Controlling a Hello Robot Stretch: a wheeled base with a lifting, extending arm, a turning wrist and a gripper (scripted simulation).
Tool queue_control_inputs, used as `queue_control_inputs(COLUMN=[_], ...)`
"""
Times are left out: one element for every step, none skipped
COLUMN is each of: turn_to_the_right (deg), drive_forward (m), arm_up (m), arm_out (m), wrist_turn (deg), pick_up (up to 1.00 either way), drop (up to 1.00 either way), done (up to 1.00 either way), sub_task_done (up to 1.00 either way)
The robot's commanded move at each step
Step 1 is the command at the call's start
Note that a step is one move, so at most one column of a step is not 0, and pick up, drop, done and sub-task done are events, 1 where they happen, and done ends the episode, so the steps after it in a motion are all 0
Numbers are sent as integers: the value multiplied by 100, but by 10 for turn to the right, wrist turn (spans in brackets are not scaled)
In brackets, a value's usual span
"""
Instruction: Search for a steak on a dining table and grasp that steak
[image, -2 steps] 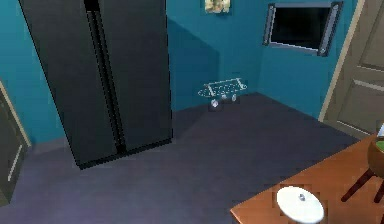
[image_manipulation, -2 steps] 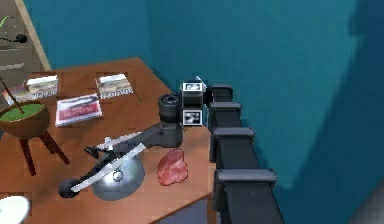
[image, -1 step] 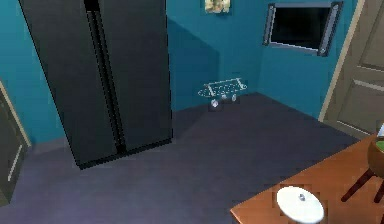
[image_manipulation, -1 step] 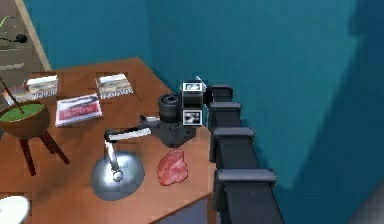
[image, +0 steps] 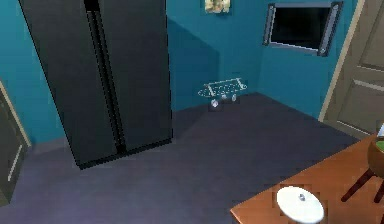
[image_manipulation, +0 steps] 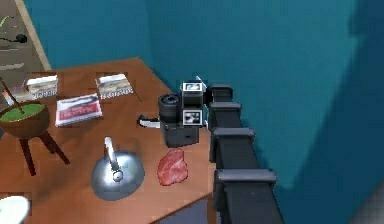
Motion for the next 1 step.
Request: queue_control_inputs(turn_to_the_right=[0], drive_forward=[0], arm_up=[-30], arm_out=[0], wrist_turn=[0], pick_up=[0], drop=[0], done=[0], sub_task_done=[0])
